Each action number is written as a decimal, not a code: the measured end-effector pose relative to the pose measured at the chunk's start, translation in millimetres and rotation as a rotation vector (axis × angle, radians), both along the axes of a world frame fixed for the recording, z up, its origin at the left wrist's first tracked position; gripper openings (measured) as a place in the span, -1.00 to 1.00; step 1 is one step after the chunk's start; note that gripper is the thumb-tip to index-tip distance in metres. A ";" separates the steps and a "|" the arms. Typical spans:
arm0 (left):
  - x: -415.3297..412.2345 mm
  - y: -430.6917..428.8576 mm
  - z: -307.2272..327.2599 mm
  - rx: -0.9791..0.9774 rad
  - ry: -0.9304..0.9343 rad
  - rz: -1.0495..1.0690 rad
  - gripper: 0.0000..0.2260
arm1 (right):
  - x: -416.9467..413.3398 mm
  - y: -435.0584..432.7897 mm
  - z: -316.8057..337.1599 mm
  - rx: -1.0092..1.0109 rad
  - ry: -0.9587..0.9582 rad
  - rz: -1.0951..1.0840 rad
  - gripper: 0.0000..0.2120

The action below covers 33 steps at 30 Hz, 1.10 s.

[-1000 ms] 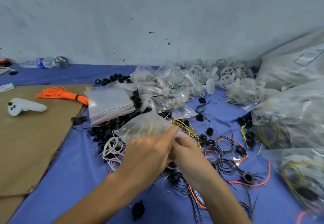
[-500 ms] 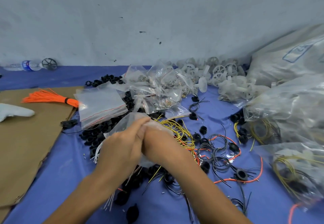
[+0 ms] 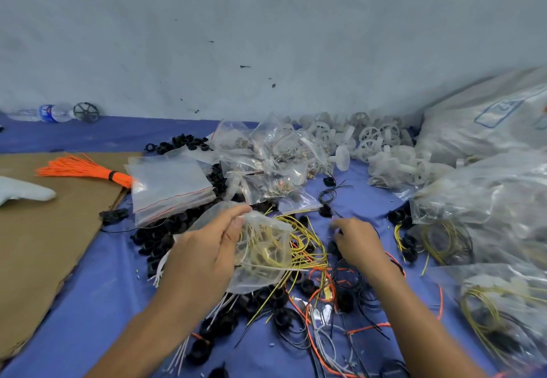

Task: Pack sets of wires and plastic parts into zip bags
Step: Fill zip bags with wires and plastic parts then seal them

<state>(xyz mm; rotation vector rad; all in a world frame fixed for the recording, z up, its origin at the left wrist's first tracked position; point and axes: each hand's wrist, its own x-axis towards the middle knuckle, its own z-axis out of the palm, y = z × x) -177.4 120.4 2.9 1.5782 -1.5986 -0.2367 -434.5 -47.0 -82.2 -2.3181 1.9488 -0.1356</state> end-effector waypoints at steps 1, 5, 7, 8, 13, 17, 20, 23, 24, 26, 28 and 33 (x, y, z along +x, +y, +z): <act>0.0 0.5 -0.2 0.012 -0.003 0.000 -0.69 | -1.8 1.2 -2.0 -0.029 -0.045 -0.016 -0.71; -2.3 -1.0 3.0 0.048 -0.002 -0.007 -0.60 | 0.4 18.7 28.1 -0.032 -0.425 -0.051 -0.76; -4.0 -2.8 4.9 0.059 -0.013 -0.015 -0.58 | 6.3 38.5 61.1 0.096 -0.746 0.045 -0.84; -5.1 -3.6 5.9 0.061 -0.020 -0.020 -0.58 | 9.9 50.9 79.1 0.217 -0.946 0.141 -0.87; -11.6 -5.2 10.0 0.066 -0.041 -0.015 -0.60 | 28.1 103.6 131.3 0.616 -1.090 0.653 -0.85; -14.0 -4.3 11.4 0.077 -0.046 -0.024 -0.60 | 62.0 114.0 126.8 0.214 -0.523 0.686 -0.85; -13.4 -3.5 11.7 0.062 -0.048 -0.014 -0.63 | 79.0 120.1 115.4 0.018 -0.456 0.692 -0.72; -8.9 -4.8 13.7 0.048 -0.042 0.003 -0.66 | 81.4 126.2 106.8 0.101 -0.488 0.683 -0.47; -7.0 -6.1 13.8 0.048 -0.042 0.003 -0.66 | 80.6 127.0 105.9 0.110 -0.488 0.700 -0.45; -5.4 -8.5 14.2 0.048 -0.034 -0.003 -0.64 | 76.3 124.9 106.7 0.082 -0.507 0.728 -0.54; -5.4 -10.0 14.6 0.033 -0.036 -0.001 -0.64 | 68.5 119.8 110.5 0.105 -0.614 0.691 -0.66; -1.5 -11.8 14.6 0.033 -0.001 -0.023 -0.70 | 33.1 84.4 113.0 0.054 -0.870 0.489 -0.84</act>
